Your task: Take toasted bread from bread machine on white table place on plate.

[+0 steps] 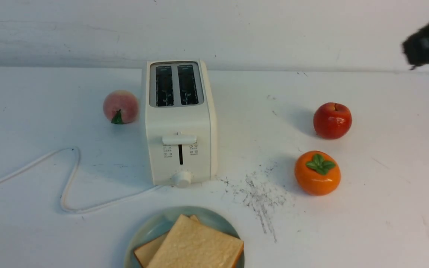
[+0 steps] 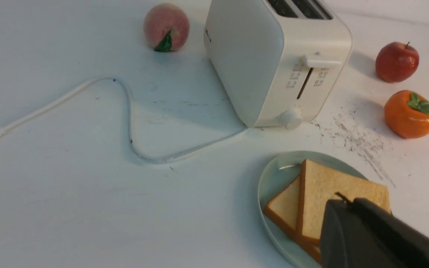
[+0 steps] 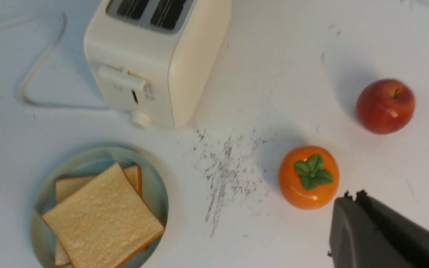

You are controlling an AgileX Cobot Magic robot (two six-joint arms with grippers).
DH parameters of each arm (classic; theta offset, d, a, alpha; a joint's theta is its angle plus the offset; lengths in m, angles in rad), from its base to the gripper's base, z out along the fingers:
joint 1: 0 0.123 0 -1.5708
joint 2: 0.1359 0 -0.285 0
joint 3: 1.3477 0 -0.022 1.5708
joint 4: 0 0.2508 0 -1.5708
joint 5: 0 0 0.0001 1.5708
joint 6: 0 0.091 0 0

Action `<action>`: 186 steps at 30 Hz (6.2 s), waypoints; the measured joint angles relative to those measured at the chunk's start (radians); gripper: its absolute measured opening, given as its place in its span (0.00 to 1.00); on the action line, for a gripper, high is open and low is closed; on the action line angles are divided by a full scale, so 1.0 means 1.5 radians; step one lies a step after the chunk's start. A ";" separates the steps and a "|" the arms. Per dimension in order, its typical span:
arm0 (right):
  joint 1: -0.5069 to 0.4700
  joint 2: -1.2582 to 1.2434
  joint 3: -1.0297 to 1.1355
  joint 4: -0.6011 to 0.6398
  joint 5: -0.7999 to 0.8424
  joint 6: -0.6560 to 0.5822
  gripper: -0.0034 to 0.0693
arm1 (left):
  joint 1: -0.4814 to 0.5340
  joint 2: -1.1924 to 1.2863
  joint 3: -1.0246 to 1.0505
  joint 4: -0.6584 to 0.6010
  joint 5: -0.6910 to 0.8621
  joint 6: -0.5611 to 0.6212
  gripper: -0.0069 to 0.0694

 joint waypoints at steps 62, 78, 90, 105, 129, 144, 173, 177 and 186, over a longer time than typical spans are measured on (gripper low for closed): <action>0.000 -0.700 0.827 -0.257 -0.516 0.278 0.07 | 0.150 -0.114 0.359 -0.003 -0.375 -0.001 0.10; 0.000 -0.700 0.827 -0.256 -0.518 0.278 0.09 | 0.171 -0.114 0.406 0.002 -0.306 -0.001 0.13; 0.000 -0.700 0.827 -0.256 -0.518 0.278 0.12 | 0.171 -0.114 0.406 0.002 -0.306 -0.001 0.14; 0.000 -0.700 0.827 0.030 -0.639 0.071 0.14 | 0.171 -0.114 0.406 0.002 -0.306 -0.001 0.16; -0.334 -0.749 1.024 0.066 -0.492 -0.012 0.17 | 0.172 -0.114 0.406 0.002 -0.305 0.000 0.18; -0.342 -0.749 1.023 0.061 -0.488 -0.012 0.19 | 0.172 -0.114 0.406 0.002 -0.303 0.000 0.20; -0.342 -0.749 1.023 0.058 -0.486 -0.012 0.23 | 0.172 -0.114 0.406 0.002 -0.303 0.000 0.23; -0.342 -0.749 1.023 0.058 -0.486 -0.012 0.23 | 0.172 -0.114 0.406 0.002 -0.303 0.000 0.23; -0.342 -0.749 1.023 0.058 -0.486 -0.012 0.23 | 0.172 -0.114 0.406 0.002 -0.303 0.000 0.24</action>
